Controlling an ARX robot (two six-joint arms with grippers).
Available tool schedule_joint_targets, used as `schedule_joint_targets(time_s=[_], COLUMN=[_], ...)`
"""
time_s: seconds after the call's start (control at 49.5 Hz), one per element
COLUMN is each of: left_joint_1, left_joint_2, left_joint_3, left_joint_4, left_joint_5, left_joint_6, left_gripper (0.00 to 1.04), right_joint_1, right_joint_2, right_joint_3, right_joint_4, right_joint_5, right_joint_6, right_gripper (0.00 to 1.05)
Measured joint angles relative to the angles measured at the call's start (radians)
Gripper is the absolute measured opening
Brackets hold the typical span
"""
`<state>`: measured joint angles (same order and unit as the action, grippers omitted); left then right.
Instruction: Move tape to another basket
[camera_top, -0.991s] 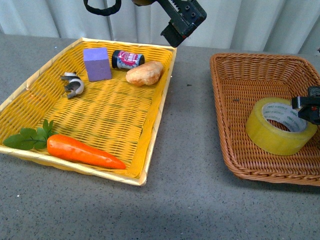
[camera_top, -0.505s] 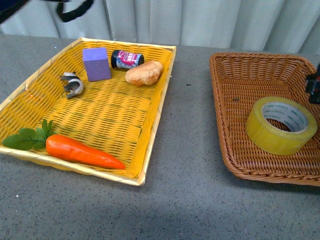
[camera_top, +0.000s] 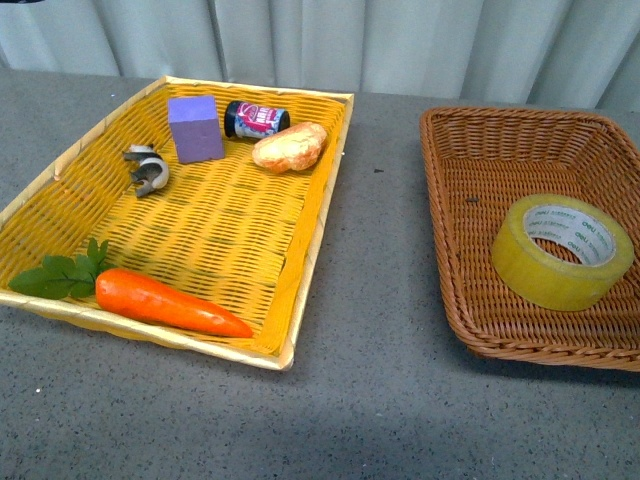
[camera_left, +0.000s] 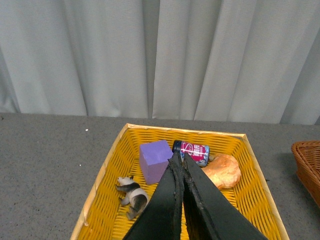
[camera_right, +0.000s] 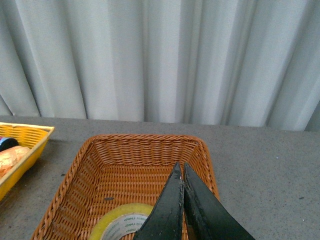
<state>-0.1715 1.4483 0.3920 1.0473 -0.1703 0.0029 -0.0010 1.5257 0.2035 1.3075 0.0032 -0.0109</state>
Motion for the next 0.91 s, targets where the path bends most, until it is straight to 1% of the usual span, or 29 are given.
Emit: schedule_joint_targets(time_s=[0.081,0.222,0.263,0.283,0.303,0.344,0.465,0.526,0.586,0.667,0.91], left_joint_1=[0.024,0.058,0.067,0.07,0.074,0.08,0.099,0.135,0.162,0.169,0.169], left_joint_2=[-0.076,-0.177,-0.214,-0.215,-0.22,-0.23,-0.313,-0.357,-0.416,-0.499,-0.692], left_joint_3=[-0.076,-0.16,-0.19,-0.203,-0.223,-0.246,-0.293,-0.306,-0.322,-0.343,-0.372], left_joint_4=[0.0,-0.016,-0.024,-0.006,0.018,0.018,-0.029,-0.057,-0.098,-0.161,-0.322], left_joint_5=[0.034,0.053,0.068,0.071,0.078,0.085,0.105,0.156,0.163,0.167,0.171], left_joint_6=[-0.001,-0.002,-0.002,-0.002,-0.002,-0.002,-0.002,-0.002,-0.003,-0.004,-0.004], left_gripper=[0.04,0.04,0.04,0.04,0.04,0.04,0.04,0.04,0.04,0.04,0.04], right_joint_1=[0.0,0.0,0.0,0.0,0.0,0.0,0.0,0.0,0.0,0.0,0.0], right_joint_2=[-0.092,-0.222,-0.277,-0.322,-0.352,-0.423,-0.54,-0.581,-0.63,-0.719,-0.9], right_joint_3=[-0.05,-0.103,-0.114,-0.114,-0.116,-0.123,-0.145,-0.156,-0.167,-0.182,-0.198], right_joint_4=[-0.05,-0.126,-0.172,-0.229,-0.26,-0.315,-0.393,-0.426,-0.465,-0.539,-0.697], right_joint_5=[0.0,-0.001,-0.001,-0.001,-0.001,-0.001,-0.001,-0.001,-0.003,-0.003,-0.003], right_joint_6=[0.0,0.0,0.0,0.0,0.0,0.0,0.0,0.0,0.0,0.0,0.0], right_gripper=[0.01,0.01,0.01,0.01,0.01,0.01,0.01,0.01,0.01,0.01,0.01])
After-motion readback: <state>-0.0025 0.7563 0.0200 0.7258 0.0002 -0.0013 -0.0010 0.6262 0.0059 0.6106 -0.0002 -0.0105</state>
